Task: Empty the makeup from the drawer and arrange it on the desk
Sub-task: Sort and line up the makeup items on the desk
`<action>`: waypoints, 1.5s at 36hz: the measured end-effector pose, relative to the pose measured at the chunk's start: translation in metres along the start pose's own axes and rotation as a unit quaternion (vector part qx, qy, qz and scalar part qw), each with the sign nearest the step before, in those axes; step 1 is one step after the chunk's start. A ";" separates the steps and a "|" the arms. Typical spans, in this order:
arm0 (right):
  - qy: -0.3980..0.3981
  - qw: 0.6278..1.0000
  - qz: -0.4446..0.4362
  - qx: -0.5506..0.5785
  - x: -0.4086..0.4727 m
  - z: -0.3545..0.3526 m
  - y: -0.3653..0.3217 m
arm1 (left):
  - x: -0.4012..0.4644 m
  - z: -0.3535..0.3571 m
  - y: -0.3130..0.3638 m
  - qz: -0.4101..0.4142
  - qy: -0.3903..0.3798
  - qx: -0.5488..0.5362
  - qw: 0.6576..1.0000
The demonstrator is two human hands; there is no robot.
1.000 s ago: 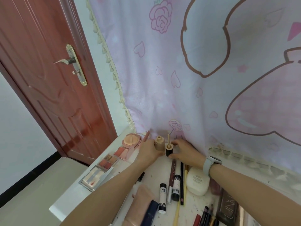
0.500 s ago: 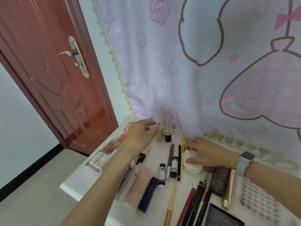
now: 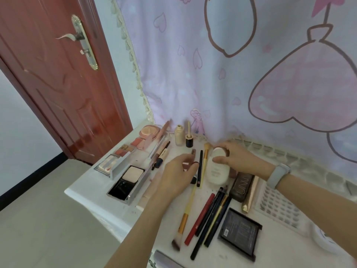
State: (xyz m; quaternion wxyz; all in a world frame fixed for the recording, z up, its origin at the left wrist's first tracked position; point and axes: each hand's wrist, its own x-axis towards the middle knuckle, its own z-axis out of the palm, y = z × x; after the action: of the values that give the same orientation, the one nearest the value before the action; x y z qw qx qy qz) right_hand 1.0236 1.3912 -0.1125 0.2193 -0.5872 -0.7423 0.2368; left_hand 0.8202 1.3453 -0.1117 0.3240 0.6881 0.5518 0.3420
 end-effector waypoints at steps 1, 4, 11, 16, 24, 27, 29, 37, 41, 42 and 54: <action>0.015 1.000 0.007 0.017 -0.001 -0.003 -0.001 | -0.004 0.003 -0.002 0.003 -0.002 0.003 1.000; 0.033 0.994 0.037 0.100 -0.007 -0.008 -0.007 | -0.013 0.013 -0.003 0.034 -0.039 -0.011 0.999; -0.011 0.917 0.130 0.378 -0.013 -0.011 -0.027 | -0.016 0.028 0.007 0.186 0.037 0.158 0.969; 0.008 0.931 0.110 0.349 -0.018 -0.013 -0.036 | -0.012 0.021 0.010 0.220 0.050 0.173 0.959; 0.080 0.969 -0.001 0.232 -0.026 -0.017 -0.053 | -0.002 -0.002 0.016 0.098 -0.032 0.004 0.995; 0.048 0.966 -0.084 0.238 -0.026 -0.029 -0.060 | 0.002 -0.013 0.019 0.067 -0.009 -0.075 0.995; -0.005 0.947 -0.102 0.305 -0.024 -0.038 -0.062 | 0.007 -0.025 0.021 0.056 -0.028 -0.120 0.991; -0.079 0.936 0.039 0.340 -0.012 -0.041 -0.078 | 0.026 -0.050 0.020 0.067 -0.101 -0.106 0.987; -0.126 0.959 -0.018 0.253 -0.008 -0.044 -0.077 | 0.029 -0.061 0.017 0.079 -0.139 -0.061 0.985; -0.124 0.962 -0.051 0.236 -0.007 -0.046 -0.076 | 0.031 -0.064 0.014 0.068 -0.155 -0.054 0.984; 0.113 0.969 -0.149 0.161 0.005 -0.053 -0.052 | 0.048 -0.109 -0.014 -0.153 -0.156 -0.372 0.902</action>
State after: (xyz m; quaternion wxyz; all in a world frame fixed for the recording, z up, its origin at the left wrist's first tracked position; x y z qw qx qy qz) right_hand 1.0149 1.3909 -0.0385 0.4260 -0.4496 -0.7444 0.2497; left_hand 0.7302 1.4028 -0.0573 0.6868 0.4691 0.4254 0.3568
